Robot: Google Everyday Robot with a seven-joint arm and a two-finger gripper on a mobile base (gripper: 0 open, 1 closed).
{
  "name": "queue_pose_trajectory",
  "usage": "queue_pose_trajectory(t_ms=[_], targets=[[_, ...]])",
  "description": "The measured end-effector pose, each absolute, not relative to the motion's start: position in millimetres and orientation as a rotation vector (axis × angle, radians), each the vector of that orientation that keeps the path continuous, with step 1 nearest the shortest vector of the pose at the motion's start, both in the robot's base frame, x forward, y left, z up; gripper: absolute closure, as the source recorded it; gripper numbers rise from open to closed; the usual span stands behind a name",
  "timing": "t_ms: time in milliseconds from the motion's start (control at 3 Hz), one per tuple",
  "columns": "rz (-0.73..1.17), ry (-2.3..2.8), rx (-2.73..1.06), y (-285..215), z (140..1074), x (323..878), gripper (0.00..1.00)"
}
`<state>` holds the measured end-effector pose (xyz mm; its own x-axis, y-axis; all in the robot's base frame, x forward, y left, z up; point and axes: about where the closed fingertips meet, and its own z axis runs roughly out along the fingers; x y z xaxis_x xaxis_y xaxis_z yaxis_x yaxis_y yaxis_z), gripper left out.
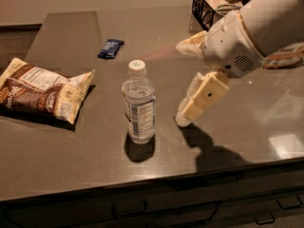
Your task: Knock blue plastic bottle over
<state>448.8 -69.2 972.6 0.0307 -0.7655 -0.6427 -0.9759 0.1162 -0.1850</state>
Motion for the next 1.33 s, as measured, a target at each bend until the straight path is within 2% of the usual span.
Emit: queue_pose_trajectory(t_ms=[1000,1333], targets=[[0.668,1.586,-1.737,1,948,433,0.0],[0.732,1.578,-1.728,13,942,434,0.26]])
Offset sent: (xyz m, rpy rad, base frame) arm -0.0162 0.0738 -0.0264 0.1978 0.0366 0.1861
